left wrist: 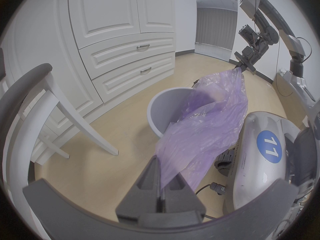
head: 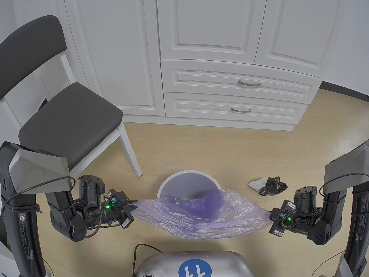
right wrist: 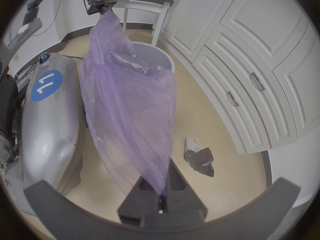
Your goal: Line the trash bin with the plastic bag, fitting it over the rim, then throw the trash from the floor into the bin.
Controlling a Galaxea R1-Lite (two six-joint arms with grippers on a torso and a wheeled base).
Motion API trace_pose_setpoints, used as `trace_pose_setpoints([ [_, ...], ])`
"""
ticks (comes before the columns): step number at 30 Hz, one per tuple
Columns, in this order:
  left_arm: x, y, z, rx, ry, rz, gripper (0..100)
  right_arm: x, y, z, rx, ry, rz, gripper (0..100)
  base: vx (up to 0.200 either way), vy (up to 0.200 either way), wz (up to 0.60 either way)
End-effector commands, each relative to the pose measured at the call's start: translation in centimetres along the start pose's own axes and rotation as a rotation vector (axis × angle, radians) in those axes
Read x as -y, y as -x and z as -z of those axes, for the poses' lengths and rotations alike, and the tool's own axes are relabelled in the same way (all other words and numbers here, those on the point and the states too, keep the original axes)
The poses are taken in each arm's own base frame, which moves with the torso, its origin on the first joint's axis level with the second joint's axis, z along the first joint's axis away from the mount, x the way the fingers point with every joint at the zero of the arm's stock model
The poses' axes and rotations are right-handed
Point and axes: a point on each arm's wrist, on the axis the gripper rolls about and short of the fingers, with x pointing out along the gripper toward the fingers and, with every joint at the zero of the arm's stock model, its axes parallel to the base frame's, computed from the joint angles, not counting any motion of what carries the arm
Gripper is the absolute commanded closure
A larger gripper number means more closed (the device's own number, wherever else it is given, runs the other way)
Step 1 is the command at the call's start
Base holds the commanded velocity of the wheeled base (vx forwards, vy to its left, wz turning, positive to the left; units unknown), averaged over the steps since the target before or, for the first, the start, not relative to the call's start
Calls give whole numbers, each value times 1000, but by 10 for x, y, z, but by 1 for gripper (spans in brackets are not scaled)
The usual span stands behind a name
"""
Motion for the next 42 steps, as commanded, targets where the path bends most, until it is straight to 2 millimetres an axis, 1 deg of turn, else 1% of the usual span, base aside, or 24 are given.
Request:
trace_pose_setpoints([
  [1, 1, 4, -2, 1, -1, 0, 100, 3, 6, -1, 6, -1, 13, 100, 0, 0, 0],
  [6, 3, 13, -3, -11, -17, 7, 100, 4, 11, -1, 6, -1, 17, 100, 0, 0, 0],
  [10, 4, 16, -4, -33, -20, 22, 100, 4, 11, -1, 4, 0, 14, 100, 0, 0, 0],
  [19, 6, 12, 1, -69, -13, 49, 100, -1, 9, 3, -14, 14, -10, 100, 0, 0, 0],
  [20, 13, -4, 16, -115, 3, 87, 100, -8, 0, 6, -40, 18, -31, 100, 0, 0, 0],
  [21, 13, -8, 20, -125, 9, 93, 100, -9, -3, 7, -43, 19, -34, 100, 0, 0, 0],
  [25, 15, -23, 33, -153, 33, 108, 100, -8, -15, 8, -42, 15, -29, 100, 0, 0, 0],
  [27, 14, -26, 35, -158, 38, 108, 100, -7, -18, 8, -42, 13, -25, 100, 0, 0, 0],
  [28, 13, -32, 40, -170, 49, 110, 100, -6, -25, 9, -44, 7, -23, 100, 0, 0, 0],
  [29, 13, -32, 40, -170, 49, 110, 100, -6, -25, 9, -44, 7, -23, 100, 0, 0, 0],
  [31, 8, -41, 44, -177, 76, 97, 100, -3, -36, 11, -44, -3, -11, 100, 0, 0, 0],
  [34, 4, -53, 45, -171, 157, 63, 100, 4, -42, 13, -54, -22, 0, 100, 0, 0, 0],
  [35, 4, -53, 45, -171, 157, 63, 100, 4, -42, 13, -54, -22, 0, 100, 0, 0, 0],
  [36, 1, -61, 41, -158, 219, 33, 100, 9, -48, 10, -45, -45, 15, 100, 0, 0, 0],
  [37, -2, -65, 39, -145, 258, 12, 100, 11, -49, 9, -39, -61, 23, 100, 0, 0, 0],
  [42, -11, -78, 35, -112, 352, -40, 100, 20, -56, 4, -7, -145, 64, 100, 0, 0, 0],
])
